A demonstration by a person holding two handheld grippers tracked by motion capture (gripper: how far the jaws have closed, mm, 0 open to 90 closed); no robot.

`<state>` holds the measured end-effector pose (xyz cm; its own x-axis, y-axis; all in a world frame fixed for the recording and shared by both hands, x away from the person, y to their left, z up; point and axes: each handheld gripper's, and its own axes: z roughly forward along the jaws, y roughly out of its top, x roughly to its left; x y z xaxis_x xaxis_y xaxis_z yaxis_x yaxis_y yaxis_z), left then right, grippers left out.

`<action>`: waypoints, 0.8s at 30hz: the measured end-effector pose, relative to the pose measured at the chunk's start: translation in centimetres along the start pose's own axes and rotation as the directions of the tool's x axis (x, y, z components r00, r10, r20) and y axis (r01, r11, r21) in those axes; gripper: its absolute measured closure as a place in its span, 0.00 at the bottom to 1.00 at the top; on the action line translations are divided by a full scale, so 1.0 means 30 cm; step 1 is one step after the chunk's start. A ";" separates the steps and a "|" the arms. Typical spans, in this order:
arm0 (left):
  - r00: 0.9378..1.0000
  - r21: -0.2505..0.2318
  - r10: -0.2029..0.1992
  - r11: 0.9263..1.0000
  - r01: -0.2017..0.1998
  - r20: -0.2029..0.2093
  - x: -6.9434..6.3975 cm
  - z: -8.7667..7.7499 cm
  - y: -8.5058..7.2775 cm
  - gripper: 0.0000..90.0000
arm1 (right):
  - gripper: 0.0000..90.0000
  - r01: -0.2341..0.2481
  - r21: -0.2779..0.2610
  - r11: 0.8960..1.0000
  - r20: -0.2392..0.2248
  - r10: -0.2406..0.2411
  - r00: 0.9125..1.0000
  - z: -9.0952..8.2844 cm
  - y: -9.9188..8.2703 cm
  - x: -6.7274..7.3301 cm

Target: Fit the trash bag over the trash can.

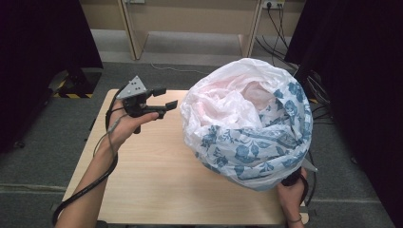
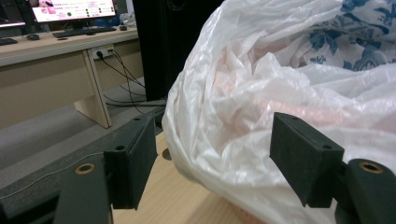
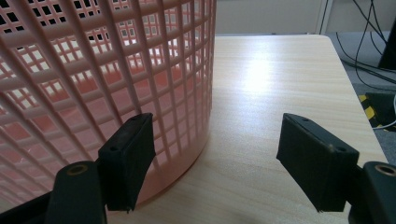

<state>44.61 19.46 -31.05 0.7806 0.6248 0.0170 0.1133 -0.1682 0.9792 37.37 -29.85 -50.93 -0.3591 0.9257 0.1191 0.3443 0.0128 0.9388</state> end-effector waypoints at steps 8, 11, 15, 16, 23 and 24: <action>1.000 0.001 -0.019 1.000 0.019 -0.024 -0.001 -0.053 -0.092 0.35 | 0.31 0.000 0.000 1.000 0.000 0.000 1.000 0.000 0.000 0.000; 0.999 -0.009 -0.022 1.000 0.021 -0.038 -0.003 -0.072 -0.124 0.36 | 0.31 0.002 0.002 1.000 0.000 -0.002 1.000 0.000 0.000 0.000; 0.998 -0.019 -0.023 1.000 0.022 -0.054 -0.007 -0.094 -0.162 0.36 | 0.31 0.005 0.001 1.000 0.002 -0.005 1.000 0.000 0.000 0.000; 0.998 -0.019 -0.023 1.000 0.022 -0.058 -0.008 -0.099 -0.170 0.36 | 0.31 0.005 0.001 1.000 0.002 -0.005 1.000 0.000 0.000 0.000; 0.996 -0.035 -0.034 0.999 0.031 -0.084 -0.010 -0.141 -0.228 0.36 | 0.31 0.004 -0.001 1.000 0.002 -0.004 1.000 0.000 0.000 0.000; 0.995 -0.037 -0.040 0.999 0.037 -0.088 -0.011 -0.146 -0.237 0.36 | 0.31 0.004 -0.001 1.000 0.001 -0.004 1.000 0.000 0.000 0.000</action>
<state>40.86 23.80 -37.12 0.7184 0.6956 -0.0044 0.1189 -0.1165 0.9860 37.37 -29.85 -50.94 -0.3593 0.9262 0.1145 0.3419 0.0165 0.9396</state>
